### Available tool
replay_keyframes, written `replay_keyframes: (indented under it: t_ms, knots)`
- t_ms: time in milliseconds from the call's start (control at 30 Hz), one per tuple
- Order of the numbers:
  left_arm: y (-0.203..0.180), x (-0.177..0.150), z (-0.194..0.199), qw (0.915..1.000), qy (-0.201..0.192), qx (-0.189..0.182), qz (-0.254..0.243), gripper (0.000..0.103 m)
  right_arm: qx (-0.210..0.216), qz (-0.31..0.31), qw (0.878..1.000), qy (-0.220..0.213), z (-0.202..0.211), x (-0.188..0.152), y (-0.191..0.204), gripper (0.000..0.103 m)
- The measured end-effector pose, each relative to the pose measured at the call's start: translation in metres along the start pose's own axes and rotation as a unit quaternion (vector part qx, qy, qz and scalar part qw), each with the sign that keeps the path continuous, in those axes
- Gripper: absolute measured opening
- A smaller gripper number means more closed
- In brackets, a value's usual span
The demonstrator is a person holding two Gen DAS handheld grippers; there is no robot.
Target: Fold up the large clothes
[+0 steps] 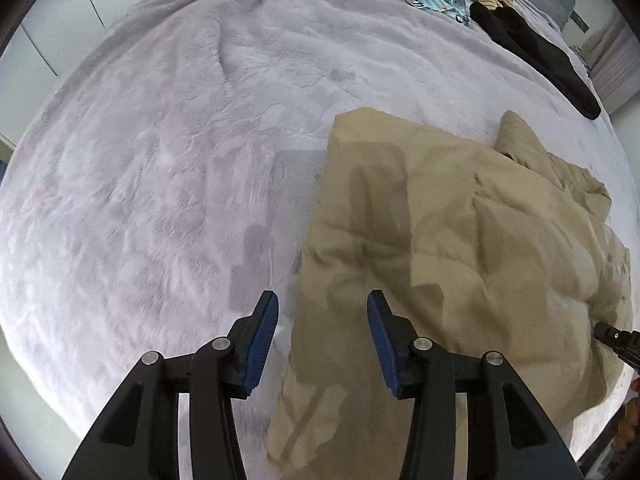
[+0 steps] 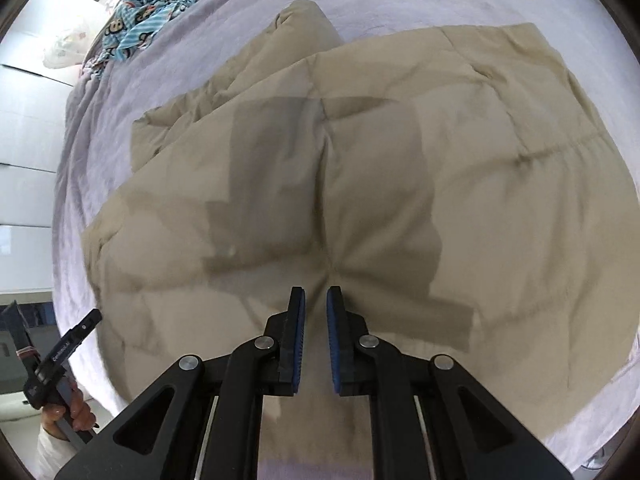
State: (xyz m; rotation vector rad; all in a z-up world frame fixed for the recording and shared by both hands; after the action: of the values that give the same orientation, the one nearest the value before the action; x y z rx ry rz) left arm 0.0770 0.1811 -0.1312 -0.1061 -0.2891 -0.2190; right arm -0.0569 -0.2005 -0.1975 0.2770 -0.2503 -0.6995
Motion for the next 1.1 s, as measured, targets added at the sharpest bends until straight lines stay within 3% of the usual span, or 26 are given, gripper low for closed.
replay_keyframes:
  t_ms: [33, 167, 200, 233, 267, 467, 600, 633, 800, 1100]
  knots:
    - [-0.003, -0.003, 0.004, 1.0000, 0.002, 0.000, -0.002, 0.048, 0.001, 0.001, 1.000, 0.002, 0.004, -0.004, 0.001, 0.018]
    - [-0.015, -0.010, 0.016, 0.9999, 0.011, 0.000, -0.009, 0.052, -0.002, 0.008, 1.000, -0.002, 0.021, -0.021, 0.004, 0.050]
    - [-0.018, -0.013, 0.021, 0.9999, 0.012, 0.002, -0.010, 0.061, 0.000, 0.005, 1.000, -0.005, 0.025, -0.024, 0.005, 0.051]
    - [-0.022, -0.016, 0.023, 0.9999, 0.010, 0.003, -0.010, 0.082, 0.004, 0.003, 1.000, -0.003, 0.028, -0.028, 0.005, 0.051]
    - [-0.021, -0.015, 0.025, 0.9999, 0.003, 0.004, -0.009, 0.087, 0.007, 0.003, 1.000, 0.000, 0.029, -0.030, 0.006, 0.051]
    - [-0.032, -0.020, 0.027, 0.9998, 0.012, -0.008, -0.015, 0.087, 0.008, 0.016, 1.000, 0.010, 0.027, -0.042, 0.022, 0.051]
    - [-0.035, -0.023, 0.027, 0.9996, 0.010, -0.012, -0.024, 0.088, 0.010, 0.026, 1.000, 0.013, 0.023, -0.049, 0.031, 0.060]
    - [-0.035, -0.024, 0.027, 0.9995, 0.012, -0.013, -0.025, 0.103, 0.009, 0.029, 0.999, 0.013, 0.023, -0.051, 0.034, 0.060]
    - [-0.033, -0.025, 0.029, 0.9992, 0.011, -0.010, -0.037, 0.103, 0.009, 0.034, 0.999, 0.010, 0.021, -0.060, 0.043, 0.075]
    - [-0.017, -0.026, 0.023, 0.9988, 0.013, -0.007, -0.047, 0.103, 0.019, 0.028, 0.999, -0.008, 0.016, -0.073, 0.062, 0.086]
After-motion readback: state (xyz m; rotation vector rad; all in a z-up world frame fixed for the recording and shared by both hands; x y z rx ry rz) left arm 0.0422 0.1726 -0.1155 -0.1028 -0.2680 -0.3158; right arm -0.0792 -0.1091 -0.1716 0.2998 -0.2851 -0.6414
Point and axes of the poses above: each gripper's, at about its wrist camera, not at the fingertips, and z roughly against the way its jaws point, y to its left, x to its top, the point moved 2 cm from there along -z, roughly the way its jaws point, and after that the axes turned 5 degrees about -y, right-handed, at the moved point
